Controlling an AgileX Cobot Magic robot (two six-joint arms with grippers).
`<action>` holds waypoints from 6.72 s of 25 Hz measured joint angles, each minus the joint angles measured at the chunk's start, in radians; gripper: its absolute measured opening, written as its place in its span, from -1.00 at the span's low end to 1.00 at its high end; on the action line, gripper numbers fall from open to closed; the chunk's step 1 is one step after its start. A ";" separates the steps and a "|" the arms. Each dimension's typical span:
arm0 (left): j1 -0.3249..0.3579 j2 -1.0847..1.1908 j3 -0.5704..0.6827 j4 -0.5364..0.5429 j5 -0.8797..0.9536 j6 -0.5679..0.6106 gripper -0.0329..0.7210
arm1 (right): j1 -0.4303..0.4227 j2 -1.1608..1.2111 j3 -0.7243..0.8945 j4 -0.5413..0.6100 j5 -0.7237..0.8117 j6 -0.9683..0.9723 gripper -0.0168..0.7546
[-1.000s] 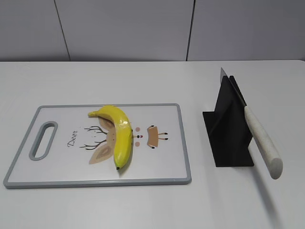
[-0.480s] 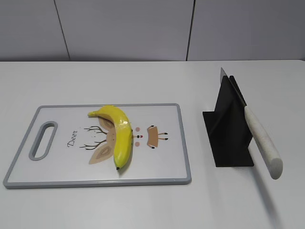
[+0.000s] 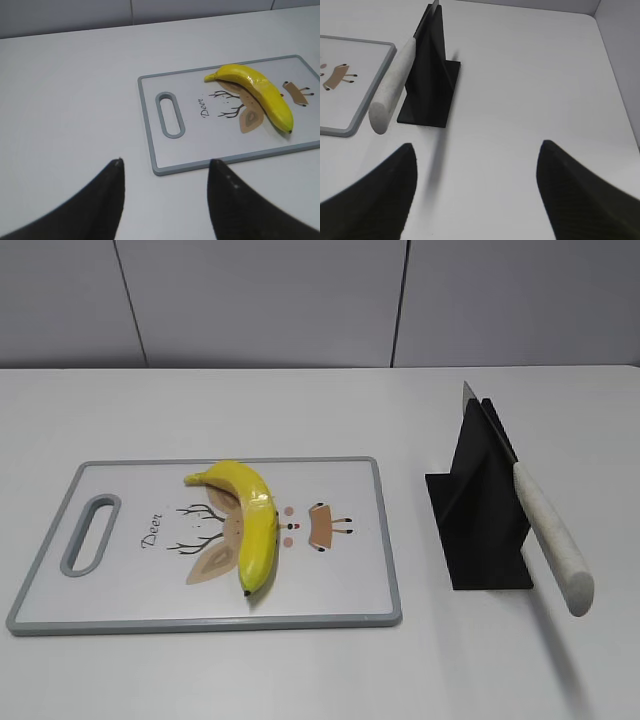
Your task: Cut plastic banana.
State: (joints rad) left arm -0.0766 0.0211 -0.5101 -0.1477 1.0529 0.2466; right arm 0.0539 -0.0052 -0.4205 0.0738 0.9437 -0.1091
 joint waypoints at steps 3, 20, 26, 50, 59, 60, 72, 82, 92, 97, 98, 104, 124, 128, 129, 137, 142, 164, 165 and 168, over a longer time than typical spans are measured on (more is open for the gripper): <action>0.000 0.000 0.000 0.000 0.000 0.000 0.44 | 0.000 0.005 -0.005 0.001 0.001 0.022 0.51; 0.000 0.000 0.000 0.000 0.000 0.000 0.44 | 0.042 0.658 -0.354 0.002 0.040 0.078 0.58; 0.000 0.000 0.000 0.001 0.000 0.000 0.44 | 0.221 0.837 -0.418 -0.017 0.044 0.178 0.58; 0.000 0.000 0.000 0.001 0.000 0.000 0.44 | 0.364 1.547 -0.531 0.007 0.055 0.304 0.15; 0.000 0.000 0.000 0.001 0.000 0.000 0.44 | 0.363 1.555 -0.532 0.023 0.061 0.344 -0.51; 0.000 0.000 0.000 0.001 0.000 0.000 0.44 | 0.363 1.551 -0.532 0.025 0.061 0.345 -0.51; 0.000 0.000 0.000 0.001 0.000 0.000 0.44 | 0.363 1.343 -0.532 0.020 0.078 0.357 -0.52; 0.000 0.000 0.000 0.001 -0.001 0.000 0.44 | 0.363 1.224 -0.619 -0.048 0.096 0.367 -0.54; 0.000 0.001 -0.003 0.002 -0.021 0.000 0.44 | 0.363 1.219 -0.817 -0.126 0.160 0.330 -0.54; 0.000 0.080 -0.042 -0.015 -0.091 0.000 0.44 | 0.363 1.238 -0.818 -0.126 0.164 0.153 -0.54; 0.000 0.118 -0.055 -0.026 -0.109 0.000 0.44 | 0.363 1.251 -0.818 -0.126 0.165 0.126 -0.54; 0.000 0.405 -0.138 -0.056 -0.255 0.100 0.45 | 0.363 1.353 -0.818 -0.096 0.109 -0.001 -0.54; -0.184 1.333 -0.795 -0.347 -0.077 0.799 0.71 | 0.363 1.689 -0.958 0.197 0.039 -0.893 -0.54; -0.250 1.445 -0.884 -0.341 -0.004 0.944 0.65 | 0.363 1.752 -1.029 0.256 0.078 -1.015 -0.54; -0.260 1.467 -0.895 -0.334 0.003 0.962 0.64 | 0.363 1.765 -1.042 0.263 0.092 -1.044 -0.54; -0.287 1.615 -0.908 -0.253 0.011 0.995 0.62 | 0.363 1.866 -1.138 0.297 0.135 -1.125 -0.54; -0.287 1.674 -0.908 -0.224 -0.020 0.995 0.53 | 0.363 1.898 -1.152 0.319 0.137 -1.127 -0.54; -0.290 1.774 -0.909 -0.203 -0.063 1.014 -0.84 | 0.363 1.904 -1.153 0.313 0.114 -1.168 -0.54; -0.290 1.776 -0.909 -0.204 -0.063 1.016 -0.85 | 0.363 1.906 -1.153 0.313 0.114 -1.168 -0.54; -0.290 1.782 -0.896 -0.205 -0.072 1.018 -0.86 | 0.363 1.923 -1.153 0.313 0.113 -1.168 -0.54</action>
State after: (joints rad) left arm -0.3666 1.8031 -1.4062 -0.3529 0.9811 1.2644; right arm 0.4174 1.9182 -1.5733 0.3866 1.0567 -1.2776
